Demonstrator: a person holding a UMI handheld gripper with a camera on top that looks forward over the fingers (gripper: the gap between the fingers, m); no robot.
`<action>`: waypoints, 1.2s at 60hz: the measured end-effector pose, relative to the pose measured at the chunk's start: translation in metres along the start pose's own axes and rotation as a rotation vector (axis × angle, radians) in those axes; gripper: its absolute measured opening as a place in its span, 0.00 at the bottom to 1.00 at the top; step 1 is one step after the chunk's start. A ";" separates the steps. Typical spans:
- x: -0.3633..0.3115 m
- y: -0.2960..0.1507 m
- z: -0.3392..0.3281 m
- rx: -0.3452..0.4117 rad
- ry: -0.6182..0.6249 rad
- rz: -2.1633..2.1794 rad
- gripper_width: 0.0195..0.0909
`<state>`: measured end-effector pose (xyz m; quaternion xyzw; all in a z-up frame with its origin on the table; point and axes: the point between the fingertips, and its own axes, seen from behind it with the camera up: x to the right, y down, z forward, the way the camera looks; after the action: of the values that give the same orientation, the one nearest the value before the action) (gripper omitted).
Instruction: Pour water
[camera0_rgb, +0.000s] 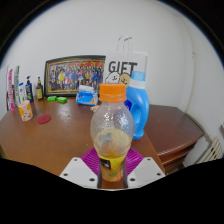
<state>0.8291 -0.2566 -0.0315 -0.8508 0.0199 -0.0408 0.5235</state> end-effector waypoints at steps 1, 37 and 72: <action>0.000 -0.003 0.000 0.002 0.004 0.000 0.12; -0.162 -0.270 0.014 0.159 0.402 -0.843 0.12; -0.361 -0.229 0.114 0.005 0.492 -1.876 0.12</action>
<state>0.4774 -0.0242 0.1040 -0.4873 -0.5580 -0.6189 0.2612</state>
